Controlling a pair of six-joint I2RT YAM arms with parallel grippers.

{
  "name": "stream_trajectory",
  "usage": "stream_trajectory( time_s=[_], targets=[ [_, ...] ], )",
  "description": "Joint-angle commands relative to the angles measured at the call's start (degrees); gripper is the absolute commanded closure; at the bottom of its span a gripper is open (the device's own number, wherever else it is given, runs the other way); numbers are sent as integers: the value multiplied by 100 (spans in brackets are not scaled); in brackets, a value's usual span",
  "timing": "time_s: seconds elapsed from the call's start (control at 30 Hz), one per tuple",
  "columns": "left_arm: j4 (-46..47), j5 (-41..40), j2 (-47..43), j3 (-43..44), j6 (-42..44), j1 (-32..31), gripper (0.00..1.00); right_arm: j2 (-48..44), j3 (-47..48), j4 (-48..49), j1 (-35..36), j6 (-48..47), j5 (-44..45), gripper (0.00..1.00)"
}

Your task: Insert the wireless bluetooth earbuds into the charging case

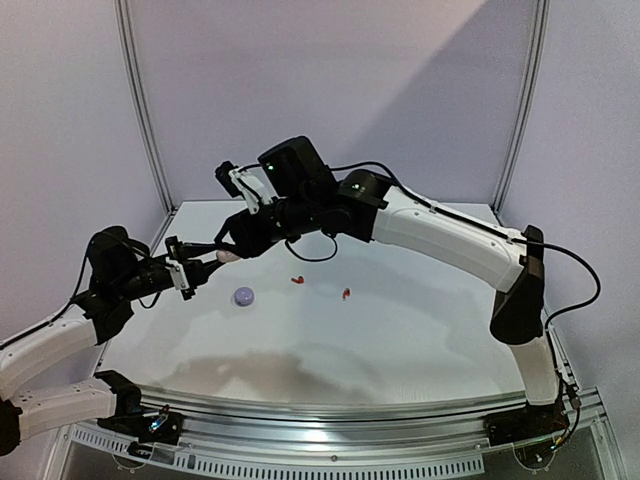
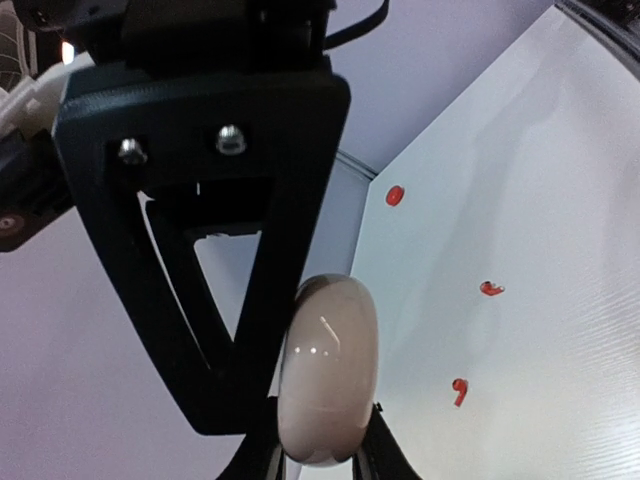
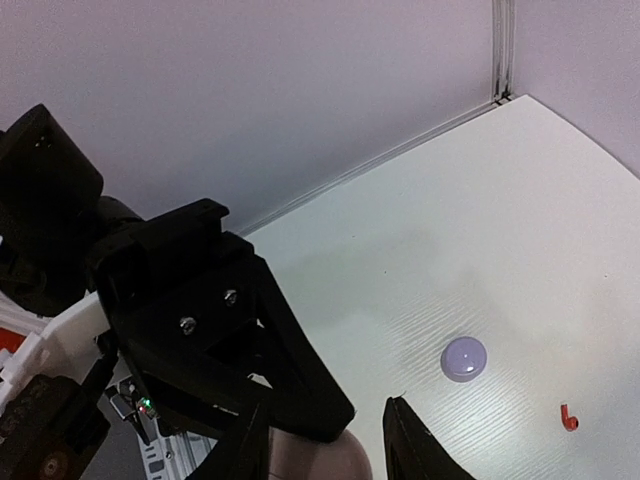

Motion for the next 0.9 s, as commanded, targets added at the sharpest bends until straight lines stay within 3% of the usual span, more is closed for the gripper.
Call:
stream_trajectory(
  time_s=[0.0,0.17,0.33,0.47,0.53,0.67,0.83,0.87],
  targets=[
    [75,-435,29,-47,60,-59,100,-169,-340,-461,106,-231,-335,61],
    [-219,-327,83,-23,-749,-37,100,-596,-841,-616,63,-17,263,56],
    [-895,-234,396,216,-3538,52,100,-1044,-1204,-329,-364,678,803,45],
    [-1539,27,716,611,-5385,347,100,-1627,-1829,-447,-805,1094,1725,35],
    [-1828,198,1036,881,-6248,604,100,-1911,-2194,-812,-1175,1415,2179,33],
    [-2380,679,1967,1483,-7517,1300,100,-2229,-2748,-1545,-2140,2131,2291,26],
    [-2376,949,3166,1925,-8612,1856,100,-2239,-2935,-1984,-3342,1903,2365,2],
    [-2316,1047,3436,2001,-8910,1955,100,-2153,-2893,-2026,-3561,1789,2367,1]
  ],
)
